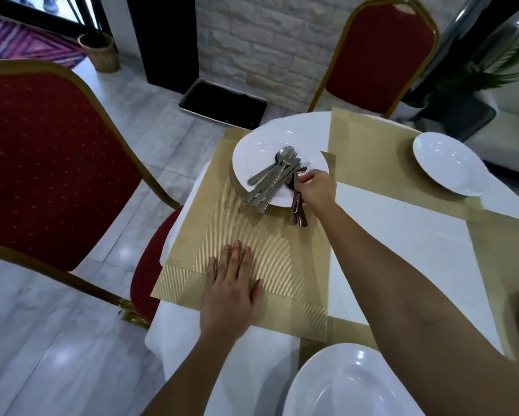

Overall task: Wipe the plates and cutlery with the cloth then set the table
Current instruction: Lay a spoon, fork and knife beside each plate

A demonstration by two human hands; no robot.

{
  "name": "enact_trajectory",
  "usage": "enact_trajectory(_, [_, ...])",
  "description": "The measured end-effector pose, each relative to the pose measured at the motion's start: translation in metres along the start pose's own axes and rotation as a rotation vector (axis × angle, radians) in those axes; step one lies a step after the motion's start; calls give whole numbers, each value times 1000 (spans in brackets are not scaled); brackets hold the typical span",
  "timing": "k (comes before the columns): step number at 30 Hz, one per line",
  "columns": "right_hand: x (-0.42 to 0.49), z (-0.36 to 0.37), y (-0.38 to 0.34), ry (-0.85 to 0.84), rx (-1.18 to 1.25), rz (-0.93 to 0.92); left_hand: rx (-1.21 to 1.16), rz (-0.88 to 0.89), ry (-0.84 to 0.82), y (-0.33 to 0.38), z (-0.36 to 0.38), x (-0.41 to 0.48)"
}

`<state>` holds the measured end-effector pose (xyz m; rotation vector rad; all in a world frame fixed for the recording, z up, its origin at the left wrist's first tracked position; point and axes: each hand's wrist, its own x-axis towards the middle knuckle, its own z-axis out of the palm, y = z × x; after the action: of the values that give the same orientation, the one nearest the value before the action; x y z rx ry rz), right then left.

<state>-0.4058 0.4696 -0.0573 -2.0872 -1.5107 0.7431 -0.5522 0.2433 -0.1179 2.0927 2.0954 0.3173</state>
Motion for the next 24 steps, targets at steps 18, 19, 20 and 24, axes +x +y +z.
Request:
enact_trajectory(18, [-12,8,-16,-62,-433,-8,-55,4,-4,-2,0,1])
enact_trajectory(19, [-13,7,-18,-79,-444,-4,-52,2,-9,-2,0,1])
enact_trajectory(20, [-14,5,-21,-93,-456,-1,-53,-1,-11,-2,0,1])
enact_trajectory(24, [-18,-2,-26,-144,-454,17,-46,-5,-34,-2,-1,1])
